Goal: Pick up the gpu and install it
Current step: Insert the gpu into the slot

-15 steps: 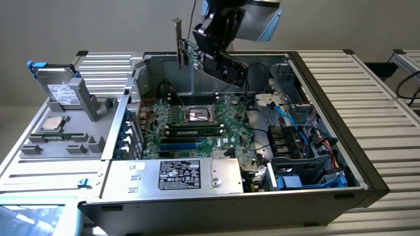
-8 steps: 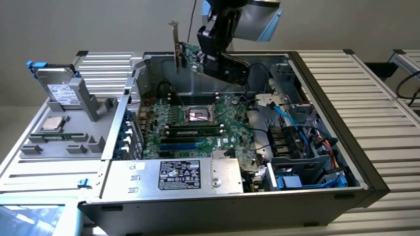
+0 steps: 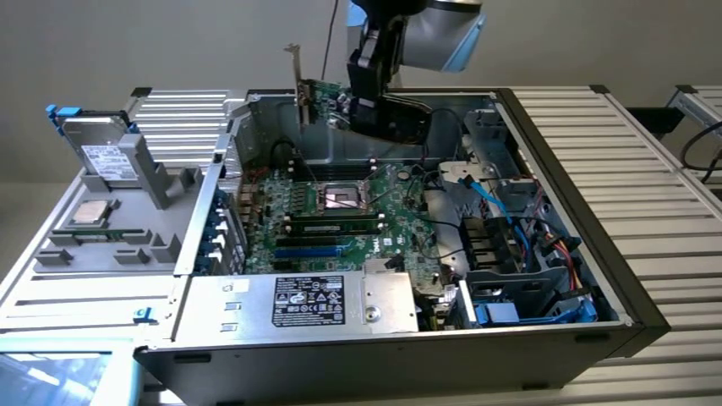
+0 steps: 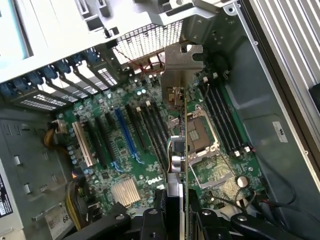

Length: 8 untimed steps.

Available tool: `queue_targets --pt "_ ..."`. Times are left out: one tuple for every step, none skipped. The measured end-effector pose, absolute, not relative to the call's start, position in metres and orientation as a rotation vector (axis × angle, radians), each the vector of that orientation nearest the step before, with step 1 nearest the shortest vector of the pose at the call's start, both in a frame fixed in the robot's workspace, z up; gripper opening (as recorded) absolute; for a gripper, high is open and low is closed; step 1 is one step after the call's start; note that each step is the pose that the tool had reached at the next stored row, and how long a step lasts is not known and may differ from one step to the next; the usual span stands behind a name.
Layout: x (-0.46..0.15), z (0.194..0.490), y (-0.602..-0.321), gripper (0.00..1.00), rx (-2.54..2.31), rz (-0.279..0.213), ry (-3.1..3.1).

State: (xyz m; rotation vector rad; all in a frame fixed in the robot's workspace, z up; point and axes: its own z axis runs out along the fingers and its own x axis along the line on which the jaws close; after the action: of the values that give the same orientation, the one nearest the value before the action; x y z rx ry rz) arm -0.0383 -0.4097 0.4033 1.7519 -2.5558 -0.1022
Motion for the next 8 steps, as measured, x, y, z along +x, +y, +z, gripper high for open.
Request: queue_targets --pt "-0.0383 0.4032 -0.4097 0.28 1.775 -0.099 -2.542" --pt "-0.0383 0.4030 -0.4097 0.28 1.797 -0.095 -2.529" --pt "-0.0383 0.4029 -0.4097 0.28 1.819 -0.090 -2.517" --pt "-0.0382 0.4027 -0.4097 0.28 1.840 -0.086 -2.505" --pt "-0.0382 0.4025 -0.4097 0.28 1.859 -0.081 -2.493" --pt "-0.0382 0.4023 -0.4097 0.28 1.879 -0.075 -2.481" --pt "-0.0383 0.4022 -0.4097 0.28 1.897 -0.068 -2.469" --pt "-0.0383 0.4020 -0.4097 0.28 1.914 -0.062 -2.458"
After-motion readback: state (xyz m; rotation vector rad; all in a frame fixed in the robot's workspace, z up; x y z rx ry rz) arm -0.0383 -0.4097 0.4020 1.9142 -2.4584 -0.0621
